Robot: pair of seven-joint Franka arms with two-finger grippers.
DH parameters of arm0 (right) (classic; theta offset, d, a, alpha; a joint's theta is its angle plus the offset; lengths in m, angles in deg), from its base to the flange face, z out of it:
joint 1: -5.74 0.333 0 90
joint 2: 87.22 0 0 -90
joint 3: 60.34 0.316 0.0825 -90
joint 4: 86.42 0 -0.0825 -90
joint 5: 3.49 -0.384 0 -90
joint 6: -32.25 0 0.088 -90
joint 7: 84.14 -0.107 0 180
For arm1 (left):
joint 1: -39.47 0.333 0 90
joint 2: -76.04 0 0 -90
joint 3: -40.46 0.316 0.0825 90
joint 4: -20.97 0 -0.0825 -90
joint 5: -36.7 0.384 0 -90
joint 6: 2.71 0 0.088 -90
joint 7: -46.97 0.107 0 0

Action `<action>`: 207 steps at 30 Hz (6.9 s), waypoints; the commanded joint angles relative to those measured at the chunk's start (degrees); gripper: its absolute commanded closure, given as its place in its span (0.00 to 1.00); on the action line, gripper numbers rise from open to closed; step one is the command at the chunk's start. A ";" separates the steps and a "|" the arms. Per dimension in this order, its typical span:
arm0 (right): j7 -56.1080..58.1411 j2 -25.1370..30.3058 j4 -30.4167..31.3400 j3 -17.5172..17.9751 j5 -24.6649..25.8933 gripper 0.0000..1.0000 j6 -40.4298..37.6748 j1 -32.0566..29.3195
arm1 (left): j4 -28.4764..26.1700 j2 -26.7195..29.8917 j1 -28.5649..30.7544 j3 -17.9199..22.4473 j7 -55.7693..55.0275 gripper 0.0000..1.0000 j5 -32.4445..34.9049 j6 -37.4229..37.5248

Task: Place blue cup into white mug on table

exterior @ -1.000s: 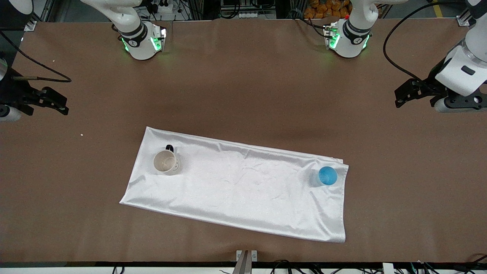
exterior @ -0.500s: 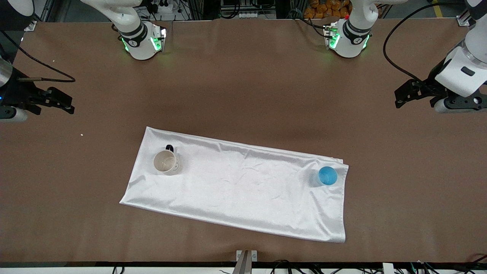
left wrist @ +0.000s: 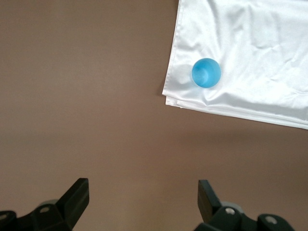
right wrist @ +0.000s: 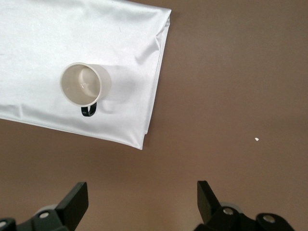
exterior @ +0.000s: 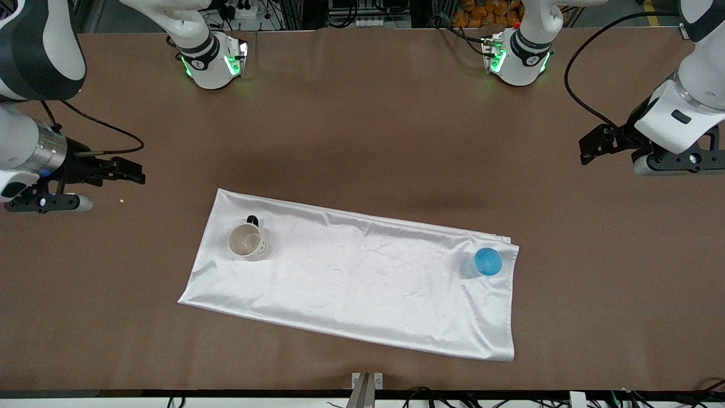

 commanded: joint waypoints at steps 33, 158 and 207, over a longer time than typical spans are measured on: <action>-15.52 -0.67 24.58 -0.07 -4.65 0.00 34.70 10.00 | 1.26 -21.75 -2.30 -5.34 7.75 0.65 0.34 -23.33; -78.28 -16.41 20.81 -0.51 4.93 1.00 50.53 51.22 | -3.57 -6.82 -3.35 -5.96 0.81 1.00 0.87 -9.82; -95.60 -16.94 16.25 -0.25 13.02 0.00 42.55 54.92 | -12.28 2.15 -4.67 -6.49 0.02 1.00 -0.19 -8.05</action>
